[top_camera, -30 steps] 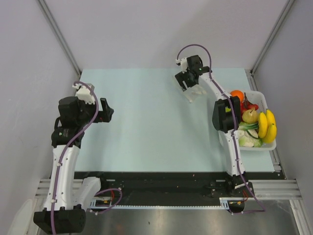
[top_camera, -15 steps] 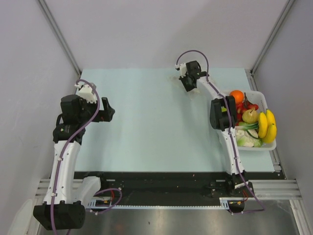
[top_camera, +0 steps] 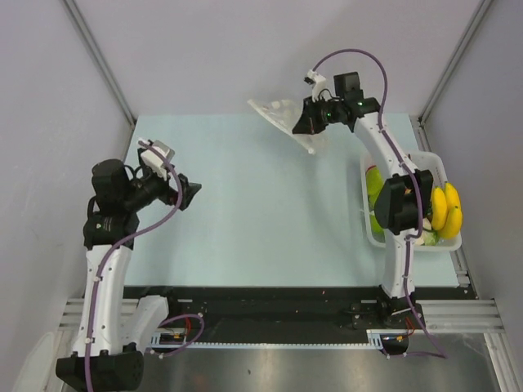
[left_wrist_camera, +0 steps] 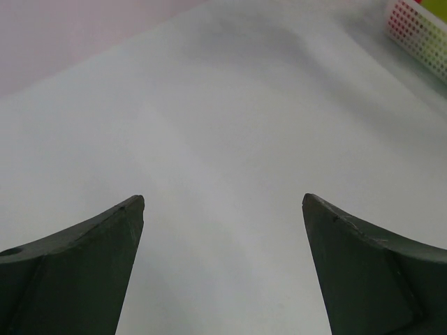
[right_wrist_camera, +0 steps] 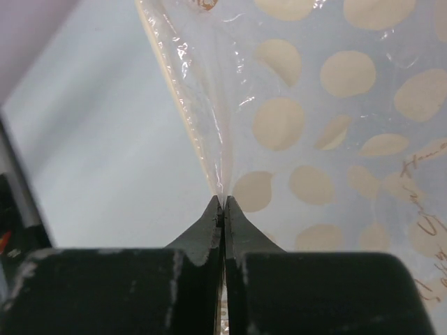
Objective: Place the food in the zip-top bag and seal the zipper
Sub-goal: Pick up the zipper food storage bag at the center of the board, then open the zipper of the food storage bag.
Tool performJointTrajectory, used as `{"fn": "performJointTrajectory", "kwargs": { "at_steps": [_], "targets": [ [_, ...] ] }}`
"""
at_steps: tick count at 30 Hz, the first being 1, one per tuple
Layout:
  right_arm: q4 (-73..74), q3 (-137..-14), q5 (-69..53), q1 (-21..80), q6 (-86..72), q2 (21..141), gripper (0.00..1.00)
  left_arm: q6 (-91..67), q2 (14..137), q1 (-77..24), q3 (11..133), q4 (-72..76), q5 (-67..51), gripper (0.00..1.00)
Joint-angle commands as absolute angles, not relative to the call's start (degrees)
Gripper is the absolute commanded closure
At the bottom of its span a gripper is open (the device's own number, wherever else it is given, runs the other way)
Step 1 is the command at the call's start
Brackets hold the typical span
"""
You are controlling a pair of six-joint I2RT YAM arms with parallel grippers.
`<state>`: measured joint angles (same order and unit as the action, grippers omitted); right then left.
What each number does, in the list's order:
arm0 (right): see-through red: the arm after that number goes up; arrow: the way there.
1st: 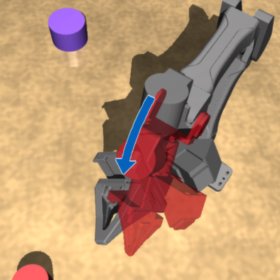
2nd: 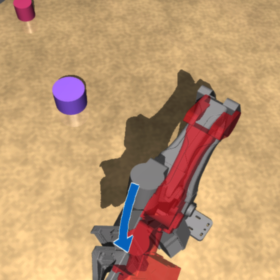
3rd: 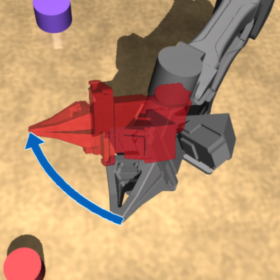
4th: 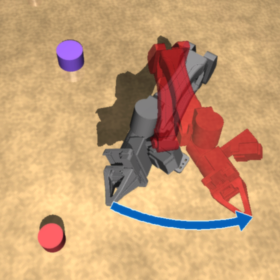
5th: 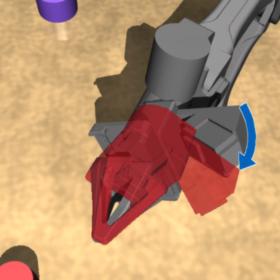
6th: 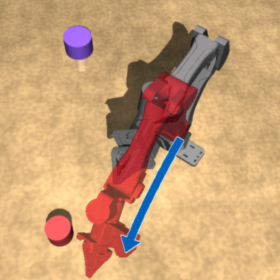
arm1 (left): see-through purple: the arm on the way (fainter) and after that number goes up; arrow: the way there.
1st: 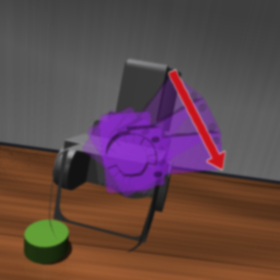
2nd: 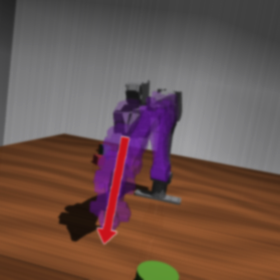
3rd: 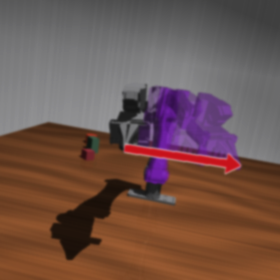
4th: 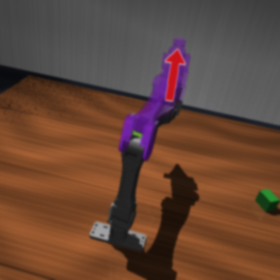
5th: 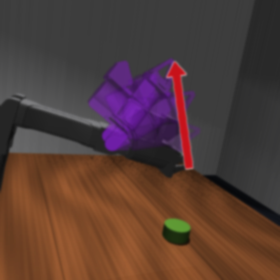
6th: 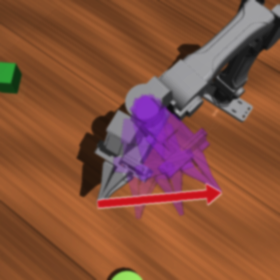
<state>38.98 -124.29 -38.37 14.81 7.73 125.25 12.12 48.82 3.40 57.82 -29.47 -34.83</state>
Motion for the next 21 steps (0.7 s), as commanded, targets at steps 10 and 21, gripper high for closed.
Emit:
{"fn": "performJointTrajectory", "kwargs": {
  "at_steps": [10,21],
  "targets": [
    [65.2,-115.0,-68.4,28.5,13.9,120.6,1.00,64.3,51.6,-26.1,67.5,-44.3,-33.2,0.25],
    [68.9,-110.9,-75.6,34.0,13.8,120.8,1.00,72.7,54.6,-36.0,62.8,-48.2,-27.2,0.21]
  ]
}}
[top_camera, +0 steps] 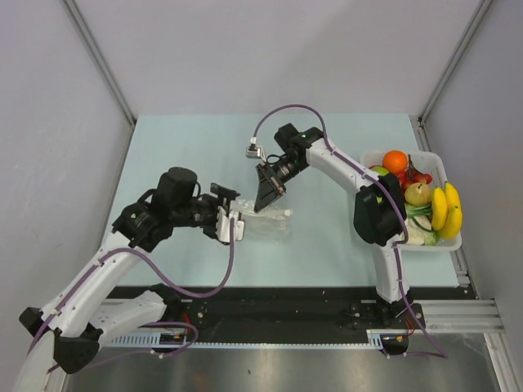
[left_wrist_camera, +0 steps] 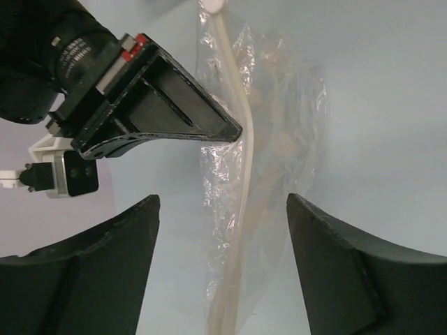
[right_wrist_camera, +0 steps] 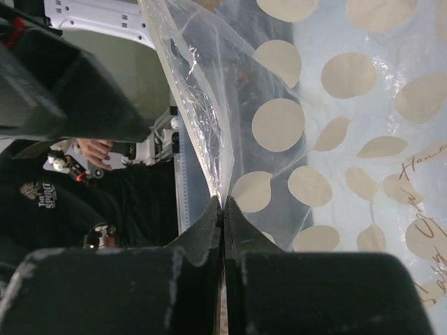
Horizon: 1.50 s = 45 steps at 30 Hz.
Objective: Place the food in the zip-top bag and seal the zipper
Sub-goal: Open the zipper of the food storage bag.
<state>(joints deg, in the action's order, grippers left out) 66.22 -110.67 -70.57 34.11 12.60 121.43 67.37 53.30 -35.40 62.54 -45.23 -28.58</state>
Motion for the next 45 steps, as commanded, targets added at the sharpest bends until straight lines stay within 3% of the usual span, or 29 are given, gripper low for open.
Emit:
{"fn": "performJointTrajectory", "kwargs": {
  "at_steps": [1,3,7,10,11,13,14,16,17,19,20,23,27,28,33,37,45],
  "targets": [
    [69.0,-110.9,-75.8,34.0,13.8,120.7,1.00,72.6,54.8,-36.1,62.2,-47.6,-26.5,0.15],
    [69.3,-111.4,-75.9,34.3,14.0,120.8,1.00,72.3,54.8,-36.1,60.1,-44.7,-24.6,0.12],
    [70.4,-113.1,-76.2,34.9,14.1,121.4,1.00,73.3,55.3,-36.1,58.2,-42.0,-23.8,0.19],
    [70.9,-113.9,-75.5,35.4,14.0,121.8,0.99,72.5,56.4,-36.2,59.1,-42.3,-24.0,0.33],
    [71.2,-114.1,-75.5,35.5,13.9,122.2,0.98,72.2,56.8,-36.2,59.4,-42.6,-24.2,0.43],
    [71.5,-115.0,-75.5,35.9,14.1,122.3,0.97,71.9,57.2,-36.2,59.4,-42.8,-24.3,0.52],
    [71.6,-115.4,-75.4,35.9,14.2,122.3,0.95,71.0,57.2,-36.2,59.1,-42.5,-24.2,0.63],
    [71.7,-116.5,-75.1,35.9,14.3,122.4,0.93,70.1,57.7,-36.2,58.8,-42.5,-23.5,0.73],
    [71.6,-116.8,-74.8,35.8,14.3,122.3,0.88,68.8,57.7,-36.2,58.8,-42.6,-22.3,0.84],
    [71.4,-118.6,-73.8,34.6,14.2,122.5,0.74,66.6,57.9,-36.2,59.1,-42.9,-21.5,0.95],
    [70.8,-119.3,-73.2,33.9,13.6,122.5,0.56,62.5,57.8,-36.2,59.5,-42.1,-20.8,1.00],
    [66.6,-122.7,-70.5,29.3,9.6,122.6,0.28,53.2,57.6,-36.0,60.3,-42.8,-21.4,1.00],
    [63.2,-125.2,-64.0,24.4,9.0,120.3,0.04,40.9,56.8,-32.8,59.9,-41.2,-23.2,1.00],
    [62.4,-124.9,-63.1,23.3,8.6,118.5,0.02,36.1,56.8,-31.7,60.0,-40.9,-24.0,1.00],
    [46.5,-112.9,-51.7,18.0,2.5,107.3,0.00,20.0,58.1,-23.6,63.1,-37.4,-23.3,1.00],
    [28.0,-100.0,-51.8,13.6,-5.3,95.7,0.03,5.6,58.6,-18.3,66.7,-36.6,-25.6,1.00],
    [26.4,-93.6,-56.4,18.9,-12.0,91.3,0.30,-10.7,58.1,-17.1,68.3,-36.3,-28.0,1.00]
  ]
}}
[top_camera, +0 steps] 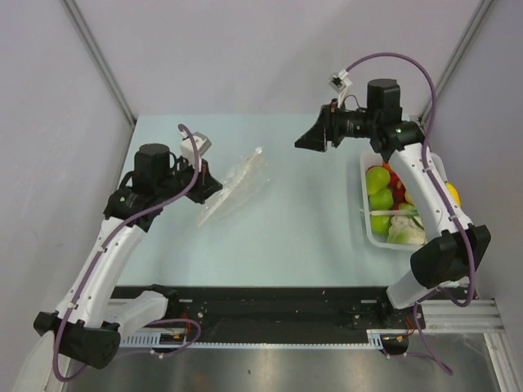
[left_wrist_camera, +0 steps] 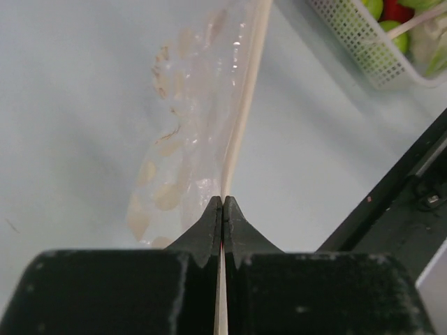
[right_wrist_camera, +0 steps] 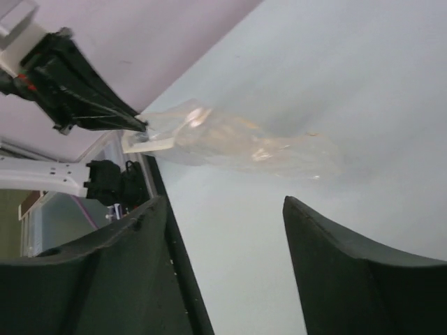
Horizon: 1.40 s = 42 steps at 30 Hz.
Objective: Place the food in the zip-top bag and seal the zipper
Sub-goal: Open the zipper of the food storage bag.
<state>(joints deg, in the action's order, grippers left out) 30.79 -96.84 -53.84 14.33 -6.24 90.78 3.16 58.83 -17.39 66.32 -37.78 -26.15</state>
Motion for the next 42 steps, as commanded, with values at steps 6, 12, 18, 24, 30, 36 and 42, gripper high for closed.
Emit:
{"fn": "performJointTrajectory", "kwargs": {
  "at_steps": [6,12,18,24,30,36,42],
  "targets": [
    [20.6,-88.7,-54.8,30.8,-18.0,92.7,0.43,-23.3,57.9,-17.1,65.3,-32.4,-27.2,1.00],
    [14.3,-88.9,-49.5,36.8,-25.0,98.6,0.49,-29.1,57.2,-17.2,60.4,-26.0,-29.6,1.00],
    [6.6,-88.9,-48.6,37.1,-30.9,101.8,0.59,-30.3,56.0,-17.2,58.8,-23.6,-29.3,1.00],
    [4.0,-89.0,-48.1,38.1,-32.6,104.2,0.63,-32.7,54.2,-17.2,56.8,-20.7,-31.5,1.00],
    [5.4,-89.0,-50.4,38.8,-32.4,104.9,1.00,-31.0,52.6,-16.7,57.7,-26.1,-23.6,1.00],
    [28.6,-89.2,-48.6,35.3,-9.3,103.3,1.00,-17.3,50.5,-16.3,62.9,-36.9,5.1,1.00],
    [42.5,-90.2,-45.3,29.6,4.7,105.3,1.00,-10.0,50.7,-16.3,60.8,-40.4,0.9,1.00]
  ]
}}
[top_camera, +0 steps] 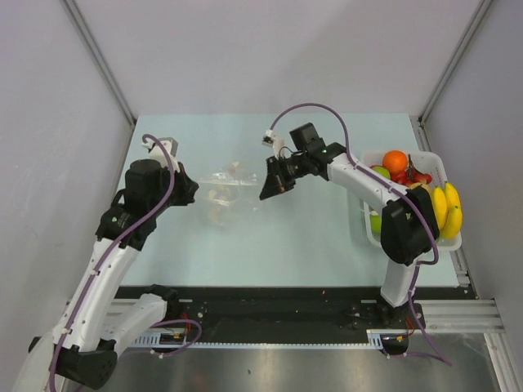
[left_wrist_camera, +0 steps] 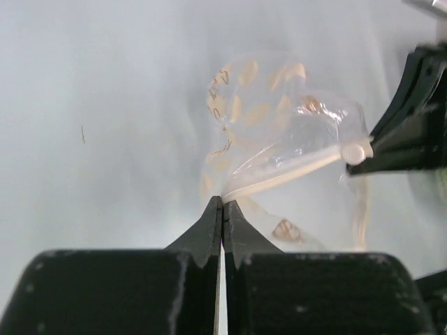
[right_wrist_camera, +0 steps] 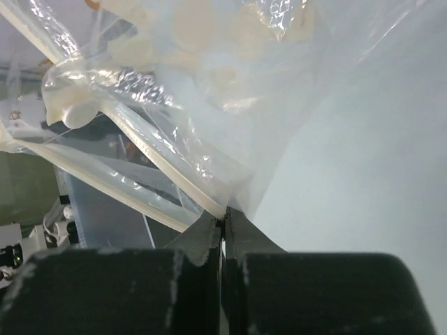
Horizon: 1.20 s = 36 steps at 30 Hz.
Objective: Place the food in the zip-top bag and seal the zipper
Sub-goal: Open the zipper of the food storage bag.
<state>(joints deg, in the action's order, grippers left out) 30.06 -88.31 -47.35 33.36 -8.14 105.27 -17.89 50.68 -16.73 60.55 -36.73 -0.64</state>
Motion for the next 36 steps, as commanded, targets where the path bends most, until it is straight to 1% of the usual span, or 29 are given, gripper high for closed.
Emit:
{"fn": "performJointTrajectory", "kwargs": {
  "at_steps": [1,2,3,5,6,8,9,10,13,15,17,19,22,30,32,33,34,36],
  "targets": [
    [42.8,-90.8,-46.8,29.4,4.7,105.5,1.00,-9.3,51.0,-16.3,60.0,-40.3,-5.6,0.97],
    [42.6,-91.3,-48.0,29.5,4.6,105.6,1.00,-9.1,51.2,-16.3,59.6,-39.2,-9.1,0.90],
    [42.3,-92.4,-49.1,30.2,4.2,105.6,1.00,-9.1,51.3,-16.3,58.9,-38.0,-11.7,0.76],
    [41.2,-93.4,-51.1,31.5,2.6,105.6,1.00,-9.4,51.9,-17.3,58.0,-36.0,-13.4,0.67],
    [40.6,-94.0,-51.2,32.4,2.2,105.7,1.00,-8.8,52.3,-17.9,58.2,-34.6,-13.5,0.57],
    [40.5,-95.2,-51.8,34.7,1.5,105.8,1.00,-7.6,54.4,-19.8,59.8,-33.8,-12.0,0.52],
    [40.3,-95.3,-52.0,35.2,1.2,105.7,1.00,-7.2,54.9,-20.2,60.4,-33.8,-11.7,0.47],
    [40.1,-95.2,-52.3,35.9,0.9,105.8,1.00,-6.9,56.0,-20.9,61.4,-33.6,-11.3,0.45],
    [39.8,-95.4,-52.0,36.2,-1.0,106.0,1.00,-5.6,57.0,-21.3,63.7,-34.0,-13.7,0.36],
    [39.6,-96.1,-51.9,36.2,-2.3,106.0,1.00,-6.1,56.0,-21.4,64.1,-33.9,-17.8,0.21],
    [37.2,-96.5,-51.6,36.3,-5.4,105.7,1.00,-7.4,54.1,-21.3,64.0,-33.7,-21.3,0.13],
    [35.4,-96.7,-51.2,36.5,-7.5,105.3,1.00,-9.0,53.0,-21.4,64.3,-33.8,-25.9,0.13],
    [33.1,-97.7,-51.2,37.6,-11.4,105.7,1.00,-11.9,52.4,-22.2,64.7,-34.4,-27.6,0.10],
    [28.5,-100.0,-50.8,40.3,-19.4,107.7,1.00,-10.3,56.9,-29.3,65.7,-35.0,-17.0,0.10],
    [27.9,-100.4,-51.4,40.6,-19.8,107.8,1.00,-8.5,58.3,-29.4,66.2,-36.4,-10.4,0.19],
    [27.8,-100.4,-51.5,40.8,-19.7,107.8,1.00,-7.7,59.1,-29.4,66.8,-37.3,-8.2,0.26],
    [28.2,-100.3,-51.4,40.9,-19.1,107.9,1.00,-6.9,60.2,-29.3,67.1,-39.1,-4.3,0.39],
    [29.3,-100.0,-51.0,40.7,-17.6,107.9,1.00,-6.4,60.4,-27.2,67.2,-40.1,-3.4,0.54]
  ]
}}
